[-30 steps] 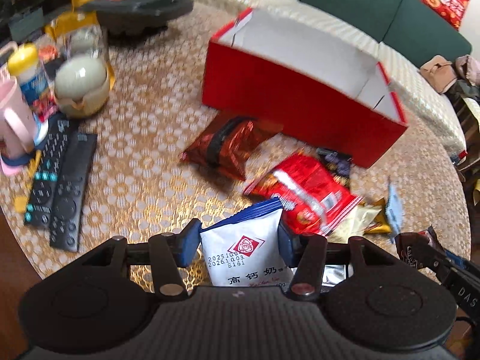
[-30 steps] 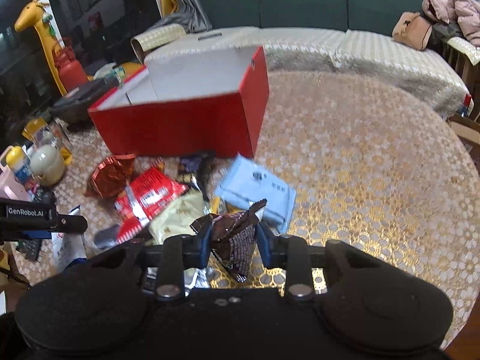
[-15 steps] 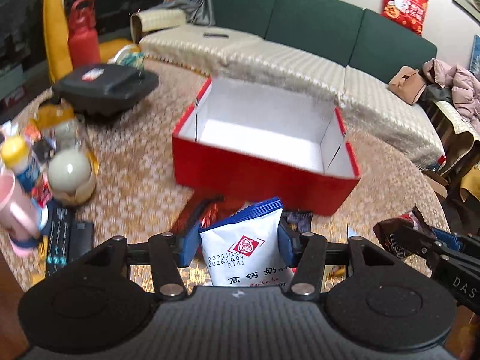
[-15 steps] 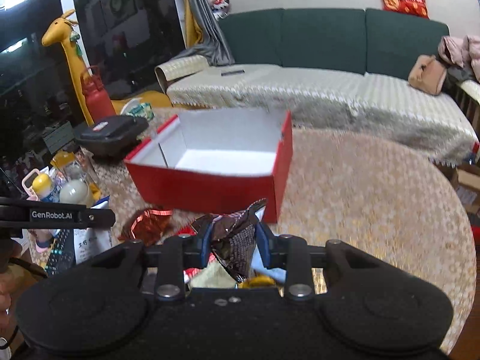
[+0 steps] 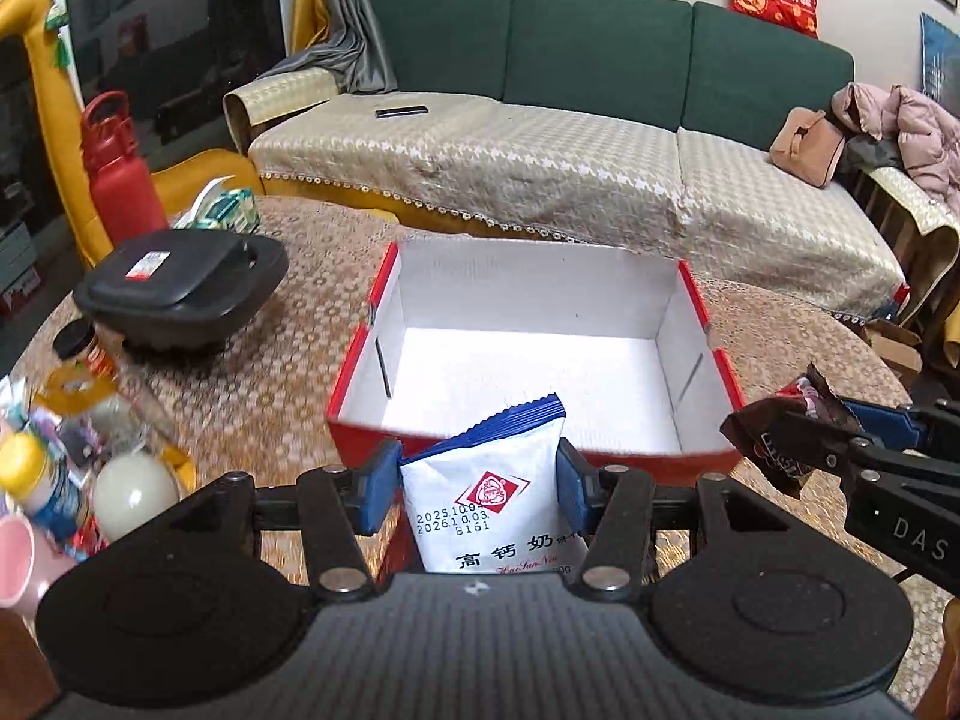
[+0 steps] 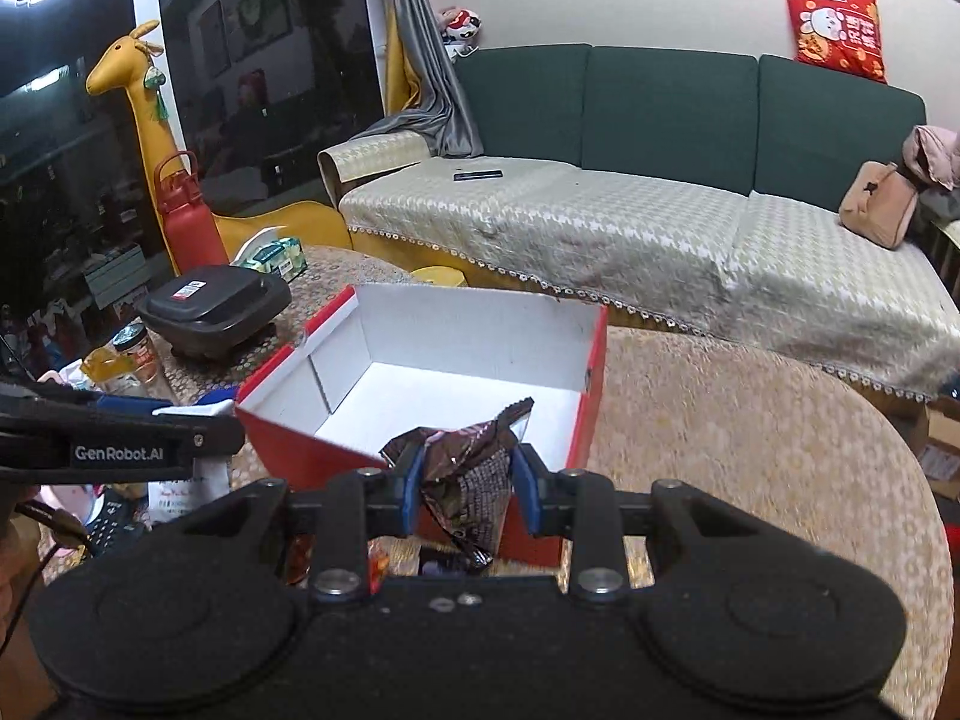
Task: Organize snacks
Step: 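Carry both snacks over the red box and open both tools to drop them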
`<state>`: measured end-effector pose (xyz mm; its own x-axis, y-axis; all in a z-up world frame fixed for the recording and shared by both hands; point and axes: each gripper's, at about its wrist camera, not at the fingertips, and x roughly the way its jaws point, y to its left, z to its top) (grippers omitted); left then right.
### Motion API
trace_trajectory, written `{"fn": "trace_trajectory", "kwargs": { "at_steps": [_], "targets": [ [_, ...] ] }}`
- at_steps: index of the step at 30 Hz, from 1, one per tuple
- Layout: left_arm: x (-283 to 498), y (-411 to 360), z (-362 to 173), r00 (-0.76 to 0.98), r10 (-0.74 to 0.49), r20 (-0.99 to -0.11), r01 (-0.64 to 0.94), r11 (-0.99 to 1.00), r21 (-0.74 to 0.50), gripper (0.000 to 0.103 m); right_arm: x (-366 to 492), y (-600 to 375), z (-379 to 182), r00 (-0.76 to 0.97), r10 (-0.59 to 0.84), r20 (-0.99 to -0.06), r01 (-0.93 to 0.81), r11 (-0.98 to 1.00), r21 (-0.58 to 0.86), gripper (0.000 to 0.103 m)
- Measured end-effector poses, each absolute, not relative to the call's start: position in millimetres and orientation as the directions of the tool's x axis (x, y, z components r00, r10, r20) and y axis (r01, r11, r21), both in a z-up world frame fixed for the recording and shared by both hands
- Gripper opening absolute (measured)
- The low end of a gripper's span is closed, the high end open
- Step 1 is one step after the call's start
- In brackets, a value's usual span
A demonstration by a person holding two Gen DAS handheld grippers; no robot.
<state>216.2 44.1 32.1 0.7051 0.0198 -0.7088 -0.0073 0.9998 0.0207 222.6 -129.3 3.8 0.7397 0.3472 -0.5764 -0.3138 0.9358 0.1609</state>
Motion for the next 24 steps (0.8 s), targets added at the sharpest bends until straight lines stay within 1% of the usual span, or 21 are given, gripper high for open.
{"fn": "trace_trajectory", "kwargs": {
  "at_steps": [5, 12, 19, 24],
  "targets": [
    [248.4, 42.4, 28.3, 0.702, 0.032, -0.712, 0.011, 0.998, 0.056, 0.053, 251.9, -118.3, -1.3, 0.733, 0.344, -0.586, -0.326, 0.935, 0.141, 0.031],
    [288.9, 44.5, 20.1, 0.697, 0.043, -0.715, 0.026, 0.996, 0.085, 0.053, 291.1, -105.3, -19.2, 0.705, 0.327, -0.63, -0.327, 0.937, 0.12, 0.031],
    [323.9, 49.2, -0.6, 0.668, 0.046, -0.743, 0.018, 0.997, 0.079, 0.053, 317.4, -91.5, -40.2, 0.668, 0.301, -0.681, -0.34, 0.937, 0.081, 0.031],
    [338.1, 44.0, -17.1, 0.655, 0.054, -0.754, 0.032, 0.995, 0.099, 0.053, 324.6, -81.6, -52.3, 0.65, 0.29, -0.703, -0.362, 0.931, 0.05, 0.031]
  ]
}}
